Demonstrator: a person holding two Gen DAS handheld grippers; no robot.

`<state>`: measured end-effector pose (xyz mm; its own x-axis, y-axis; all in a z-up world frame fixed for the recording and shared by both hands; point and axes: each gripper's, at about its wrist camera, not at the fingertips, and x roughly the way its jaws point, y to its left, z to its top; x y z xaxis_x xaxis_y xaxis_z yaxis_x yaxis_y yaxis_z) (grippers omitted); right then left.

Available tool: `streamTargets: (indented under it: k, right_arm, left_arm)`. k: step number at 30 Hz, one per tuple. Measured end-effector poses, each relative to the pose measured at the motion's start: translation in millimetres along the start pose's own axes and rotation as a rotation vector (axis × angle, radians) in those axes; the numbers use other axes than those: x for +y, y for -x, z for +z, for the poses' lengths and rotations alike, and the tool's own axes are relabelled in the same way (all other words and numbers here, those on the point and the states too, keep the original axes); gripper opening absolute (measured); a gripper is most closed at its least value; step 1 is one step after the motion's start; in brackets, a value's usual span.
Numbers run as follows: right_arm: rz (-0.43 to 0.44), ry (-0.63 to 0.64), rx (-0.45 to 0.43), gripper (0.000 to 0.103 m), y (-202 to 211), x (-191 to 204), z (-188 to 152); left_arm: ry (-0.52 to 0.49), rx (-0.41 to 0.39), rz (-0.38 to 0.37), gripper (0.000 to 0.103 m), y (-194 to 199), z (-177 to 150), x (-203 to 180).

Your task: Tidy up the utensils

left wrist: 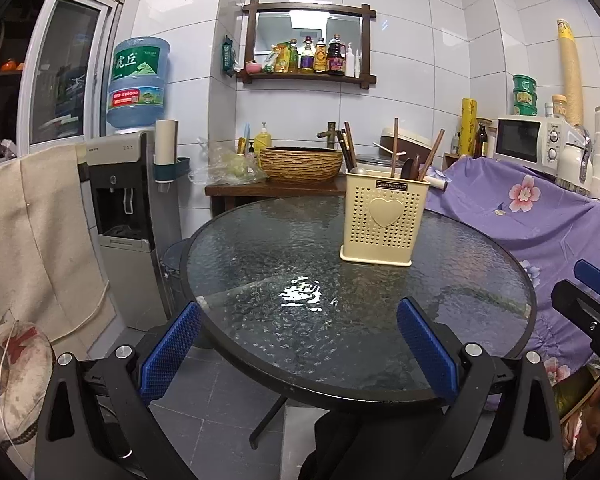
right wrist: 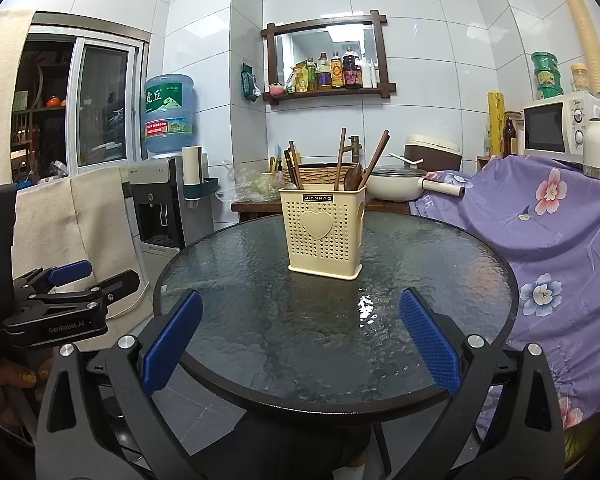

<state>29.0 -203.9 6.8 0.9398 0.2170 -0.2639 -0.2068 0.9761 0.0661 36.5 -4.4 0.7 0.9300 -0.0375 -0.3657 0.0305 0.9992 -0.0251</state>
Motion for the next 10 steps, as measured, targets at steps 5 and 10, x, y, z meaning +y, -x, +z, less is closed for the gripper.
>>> streamTargets:
  k: [5,10]
  right_arm:
    - [-0.001,-0.001,0.004,0.097,-1.0,-0.2,-0.2]
    - [0.000,-0.005,0.016,0.097,-4.1,0.7,0.2]
  left_arm:
    - [0.000,0.025,-0.010,0.097,-3.8,-0.1,-0.4]
    - [-0.025,0.033,-0.003,0.097,-5.6,-1.7,-3.5]
